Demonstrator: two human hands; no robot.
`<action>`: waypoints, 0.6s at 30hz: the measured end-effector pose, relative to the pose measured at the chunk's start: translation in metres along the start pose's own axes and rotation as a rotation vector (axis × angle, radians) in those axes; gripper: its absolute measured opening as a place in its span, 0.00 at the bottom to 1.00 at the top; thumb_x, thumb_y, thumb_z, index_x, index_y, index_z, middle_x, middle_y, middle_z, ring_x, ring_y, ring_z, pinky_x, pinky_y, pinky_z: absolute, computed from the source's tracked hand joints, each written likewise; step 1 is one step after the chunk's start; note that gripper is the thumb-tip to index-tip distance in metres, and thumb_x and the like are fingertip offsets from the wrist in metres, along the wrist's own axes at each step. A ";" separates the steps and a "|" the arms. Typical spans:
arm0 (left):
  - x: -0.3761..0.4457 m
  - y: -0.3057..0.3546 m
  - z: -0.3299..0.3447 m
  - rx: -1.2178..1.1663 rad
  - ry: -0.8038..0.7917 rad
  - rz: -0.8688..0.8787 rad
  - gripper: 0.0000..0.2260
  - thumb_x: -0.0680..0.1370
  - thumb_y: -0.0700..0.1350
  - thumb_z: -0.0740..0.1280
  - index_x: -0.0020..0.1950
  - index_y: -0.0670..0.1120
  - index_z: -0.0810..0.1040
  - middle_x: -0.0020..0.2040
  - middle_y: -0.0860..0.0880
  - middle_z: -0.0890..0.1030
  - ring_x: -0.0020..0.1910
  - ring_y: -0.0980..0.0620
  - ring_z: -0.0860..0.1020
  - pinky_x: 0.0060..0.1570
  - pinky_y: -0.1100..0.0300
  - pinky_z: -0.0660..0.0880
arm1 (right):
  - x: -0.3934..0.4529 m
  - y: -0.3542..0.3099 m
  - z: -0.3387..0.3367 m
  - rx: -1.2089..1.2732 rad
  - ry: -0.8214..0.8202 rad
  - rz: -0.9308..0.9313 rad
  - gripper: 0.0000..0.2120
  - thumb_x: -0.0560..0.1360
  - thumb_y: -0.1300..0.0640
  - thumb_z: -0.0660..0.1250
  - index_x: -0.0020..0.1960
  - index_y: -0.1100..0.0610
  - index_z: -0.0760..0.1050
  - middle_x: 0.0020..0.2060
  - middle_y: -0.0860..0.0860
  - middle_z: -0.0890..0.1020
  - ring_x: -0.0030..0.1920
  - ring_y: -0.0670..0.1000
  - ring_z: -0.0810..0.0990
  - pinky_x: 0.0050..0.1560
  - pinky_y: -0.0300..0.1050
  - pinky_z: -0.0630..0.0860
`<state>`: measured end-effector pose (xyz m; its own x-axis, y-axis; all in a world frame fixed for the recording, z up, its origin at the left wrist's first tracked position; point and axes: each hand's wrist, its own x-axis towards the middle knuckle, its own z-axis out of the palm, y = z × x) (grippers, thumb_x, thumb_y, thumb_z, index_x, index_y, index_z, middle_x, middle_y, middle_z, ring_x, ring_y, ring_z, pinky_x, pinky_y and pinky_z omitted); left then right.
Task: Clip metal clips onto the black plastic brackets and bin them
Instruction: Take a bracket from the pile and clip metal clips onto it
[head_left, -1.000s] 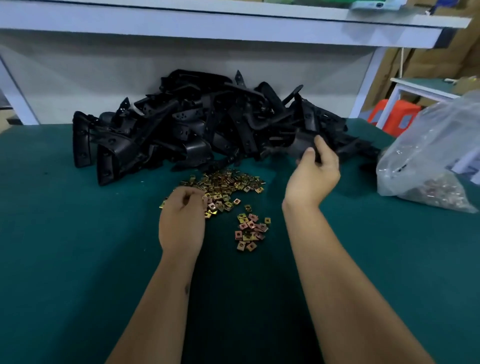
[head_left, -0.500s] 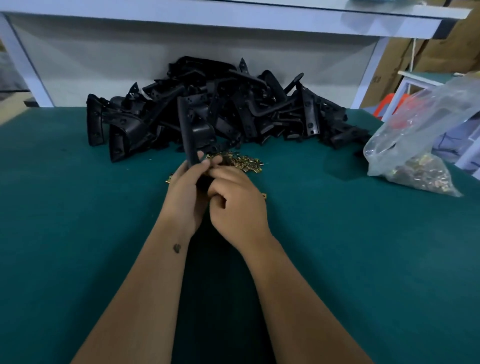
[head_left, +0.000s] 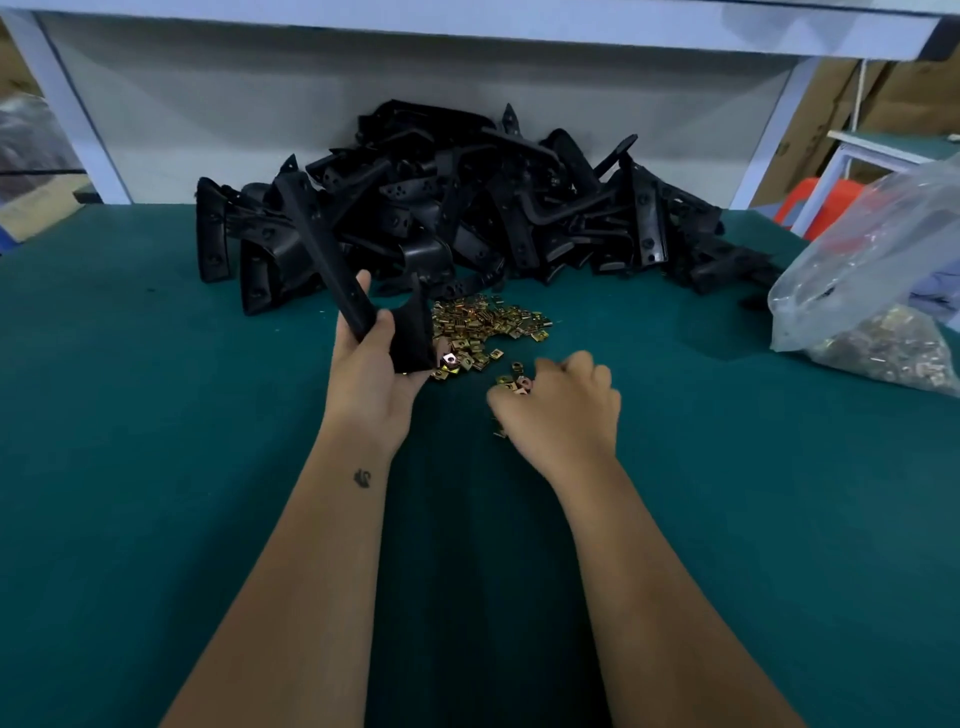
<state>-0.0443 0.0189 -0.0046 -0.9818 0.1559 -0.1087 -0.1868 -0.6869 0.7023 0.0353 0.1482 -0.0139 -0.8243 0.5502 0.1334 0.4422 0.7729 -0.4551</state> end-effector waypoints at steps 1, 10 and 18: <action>0.000 0.000 0.000 0.002 0.013 0.007 0.16 0.85 0.40 0.58 0.61 0.60 0.78 0.59 0.48 0.76 0.57 0.47 0.79 0.46 0.51 0.82 | -0.001 -0.002 0.003 -0.032 -0.002 -0.043 0.15 0.71 0.41 0.61 0.44 0.54 0.70 0.46 0.48 0.64 0.49 0.52 0.60 0.50 0.48 0.57; 0.005 0.004 -0.008 -0.164 0.096 0.015 0.14 0.84 0.43 0.61 0.67 0.58 0.71 0.55 0.40 0.80 0.41 0.46 0.84 0.40 0.55 0.80 | 0.021 -0.016 0.019 -0.031 0.089 -0.134 0.21 0.78 0.43 0.62 0.69 0.45 0.71 0.61 0.52 0.71 0.61 0.55 0.67 0.58 0.49 0.63; 0.007 0.003 -0.008 -0.127 0.035 0.033 0.28 0.76 0.30 0.68 0.70 0.54 0.67 0.42 0.44 0.83 0.44 0.46 0.83 0.41 0.55 0.81 | 0.022 -0.026 0.028 -0.087 0.122 -0.461 0.16 0.79 0.48 0.64 0.67 0.45 0.76 0.57 0.49 0.76 0.61 0.54 0.66 0.58 0.47 0.61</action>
<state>-0.0517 0.0123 -0.0092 -0.9876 0.1087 -0.1131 -0.1554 -0.7761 0.6112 -0.0038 0.1312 -0.0237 -0.8964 0.1734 0.4080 0.0732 0.9656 -0.2495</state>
